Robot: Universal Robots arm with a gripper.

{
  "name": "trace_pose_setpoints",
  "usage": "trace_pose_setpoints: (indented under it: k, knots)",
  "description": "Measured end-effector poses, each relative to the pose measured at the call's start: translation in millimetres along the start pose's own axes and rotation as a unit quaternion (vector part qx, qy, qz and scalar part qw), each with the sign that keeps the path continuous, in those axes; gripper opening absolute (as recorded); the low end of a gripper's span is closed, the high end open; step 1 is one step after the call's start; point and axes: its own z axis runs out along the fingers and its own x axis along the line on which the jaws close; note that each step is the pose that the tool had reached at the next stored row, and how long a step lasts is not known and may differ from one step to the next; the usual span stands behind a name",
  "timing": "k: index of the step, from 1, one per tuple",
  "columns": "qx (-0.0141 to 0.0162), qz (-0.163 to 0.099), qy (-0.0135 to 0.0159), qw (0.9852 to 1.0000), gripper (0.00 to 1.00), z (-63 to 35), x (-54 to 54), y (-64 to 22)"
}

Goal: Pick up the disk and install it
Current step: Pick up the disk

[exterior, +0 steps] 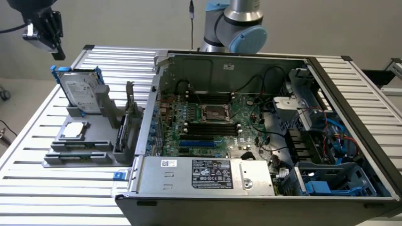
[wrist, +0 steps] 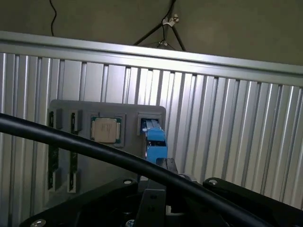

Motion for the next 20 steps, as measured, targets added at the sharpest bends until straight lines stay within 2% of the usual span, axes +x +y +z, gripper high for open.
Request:
trace_pose_setpoints:
  k: [1,3,4,6,7,8,13,20]
  knots:
    - [0.0002,0.0,0.0,1.0,0.18,0.3,0.3,0.1]
    - [0.0002,0.0,0.0,1.0,0.3,1.0,1.2,0.2]
    - [0.0004,0.0,0.0,1.0,0.3,1.5,1.7,0.3]
    - [0.0007,0.0,0.0001,1.0,0.42,2.8,3.0,0.6]
    - [0.0012,0.0,0.0002,1.0,0.42,4.0,3.4,0.7]
    - [0.002,0.0,0.0002,1.0,0.49,5.8,3.8,0.9]
    - [0.0047,0.0,0.0005,1.0,0.49,14.9,4.8,1.8]
    - [0.0057,0.0,0.0006,1.0,0.49,27.5,6.0,2.8]
